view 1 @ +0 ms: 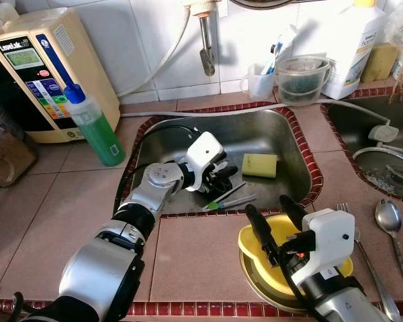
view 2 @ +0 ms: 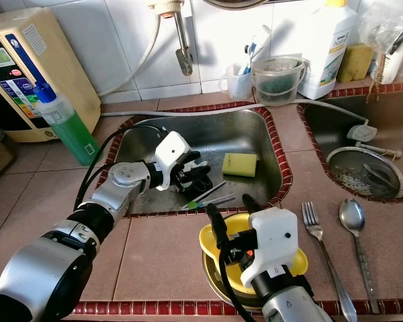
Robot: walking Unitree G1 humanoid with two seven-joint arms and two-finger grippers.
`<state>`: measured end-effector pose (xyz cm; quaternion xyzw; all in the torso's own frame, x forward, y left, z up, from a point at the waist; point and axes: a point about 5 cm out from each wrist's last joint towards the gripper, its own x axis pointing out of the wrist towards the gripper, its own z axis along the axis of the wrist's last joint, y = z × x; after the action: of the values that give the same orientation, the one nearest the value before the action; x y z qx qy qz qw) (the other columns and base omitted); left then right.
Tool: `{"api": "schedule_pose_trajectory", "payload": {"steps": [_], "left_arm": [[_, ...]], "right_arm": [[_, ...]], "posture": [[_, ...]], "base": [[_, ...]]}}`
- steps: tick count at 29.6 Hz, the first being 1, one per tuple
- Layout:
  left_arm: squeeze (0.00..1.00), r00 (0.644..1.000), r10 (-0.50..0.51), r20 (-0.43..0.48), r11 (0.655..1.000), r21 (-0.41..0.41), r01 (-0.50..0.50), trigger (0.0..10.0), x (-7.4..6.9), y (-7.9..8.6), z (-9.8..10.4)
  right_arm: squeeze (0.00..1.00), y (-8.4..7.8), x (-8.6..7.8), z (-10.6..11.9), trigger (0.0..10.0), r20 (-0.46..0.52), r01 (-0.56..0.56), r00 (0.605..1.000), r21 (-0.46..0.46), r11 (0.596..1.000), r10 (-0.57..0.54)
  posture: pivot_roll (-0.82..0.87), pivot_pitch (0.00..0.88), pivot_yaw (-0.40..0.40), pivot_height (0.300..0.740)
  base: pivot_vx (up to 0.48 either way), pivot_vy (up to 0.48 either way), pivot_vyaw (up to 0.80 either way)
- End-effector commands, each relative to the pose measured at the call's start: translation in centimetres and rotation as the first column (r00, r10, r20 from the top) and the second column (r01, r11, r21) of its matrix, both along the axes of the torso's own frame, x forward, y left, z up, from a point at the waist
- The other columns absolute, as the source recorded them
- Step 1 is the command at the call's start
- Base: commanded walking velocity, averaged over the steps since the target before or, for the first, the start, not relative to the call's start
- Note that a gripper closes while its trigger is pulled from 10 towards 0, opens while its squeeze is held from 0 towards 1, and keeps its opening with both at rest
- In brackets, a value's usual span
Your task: Kitchen organization
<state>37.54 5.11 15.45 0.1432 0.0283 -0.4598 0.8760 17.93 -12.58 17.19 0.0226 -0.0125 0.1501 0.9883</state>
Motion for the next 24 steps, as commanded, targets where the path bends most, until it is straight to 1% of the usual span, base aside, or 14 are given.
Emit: {"api": "schedule_pose_trajectory", "payload": {"steps": [1,2,3,6,8,10,14,18,20,24], "left_arm": [[0.0,0.999,0.008,0.041,0.999,-0.046,-0.006,10.0,0.6,0.5,1.7],[0.0,0.999,0.008,0.043,0.998,-0.058,-0.006,10.0,0.6,0.5,1.9],[0.0,0.998,0.018,0.054,0.995,-0.095,-0.013,10.0,0.8,0.6,2.7],[0.0,0.997,0.028,0.075,0.991,-0.135,-0.018,10.0,1.1,0.7,3.7],[0.0,0.994,0.041,0.099,0.984,-0.176,-0.024,10.0,1.3,0.9,4.9],[0.0,0.994,0.042,0.101,0.983,-0.18,-0.024,10.0,1.3,1.0,5.0],[0.0,0.988,0.059,0.146,0.973,-0.231,-0.024,10.0,1.4,1.7,6.5],[0.0,0.982,0.078,0.171,0.965,-0.262,-0.031,10.0,1.1,2.3,7.2],[0.0,0.978,0.108,0.178,0.956,-0.29,-0.053,10.0,1.0,2.8,7.5],[0.0,0.973,0.144,0.181,0.945,-0.318,-0.08,10.0,0.5,3.4,7.6]], "right_arm": [[0.0,-0.3,0.4,0.4,10.0,0.032,0.033,0.999,0.022,0.999,-0.033],[0.0,-0.4,0.5,0.5,10.0,0.039,0.04,0.998,0.025,0.999,-0.041],[0.0,-0.6,0.9,0.8,10.0,0.065,0.059,0.996,0.037,0.998,-0.061],[0.0,-0.9,1.4,1.3,10.0,0.097,0.075,0.992,0.05,0.996,-0.08],[0.0,-1.3,2.0,1.8,10.0,0.129,0.094,0.987,0.058,0.994,-0.101],[0.0,-1.4,2.1,1.8,10.0,0.131,0.096,0.986,0.059,0.994,-0.103],[0.0,-2.0,3.2,2.2,10.0,0.151,0.099,0.983,0.027,0.995,-0.102],[0.0,-2.6,4.1,2.3,10.0,0.167,0.094,0.982,0.001,0.996,-0.092],[0.0,-2.5,4.7,2.6,10.0,0.182,0.077,0.98,0.006,0.997,-0.076],[0.0,-2.2,5.5,3.2,10.0,0.212,0.047,0.976,0.024,0.999,-0.051]], "posture": [[-0.35,0.089,0.192,0.703],[-0.35,0.089,0.192,0.703],[-0.34,0.087,0.191,0.703],[-0.33,0.083,0.186,0.703],[-0.32,0.077,0.18,0.703],[-0.32,0.074,0.178,0.703],[-0.3,0.061,0.162,0.703],[-0.28,0.05,0.147,0.703],[-0.25,0.039,0.131,0.703],[-0.23,0.025,0.118,0.703]], "base": [[0.0,0.0,0.0],[0.0,0.0,0.0],[0.0,0.0,0.0],[0.0,0.0,0.0],[0.0,0.0,0.0],[0.0,0.0,0.0],[0.0,0.0,0.0],[0.0,0.0,0.0],[0.0,0.0,0.0],[0.0,0.0,0.0]]}}
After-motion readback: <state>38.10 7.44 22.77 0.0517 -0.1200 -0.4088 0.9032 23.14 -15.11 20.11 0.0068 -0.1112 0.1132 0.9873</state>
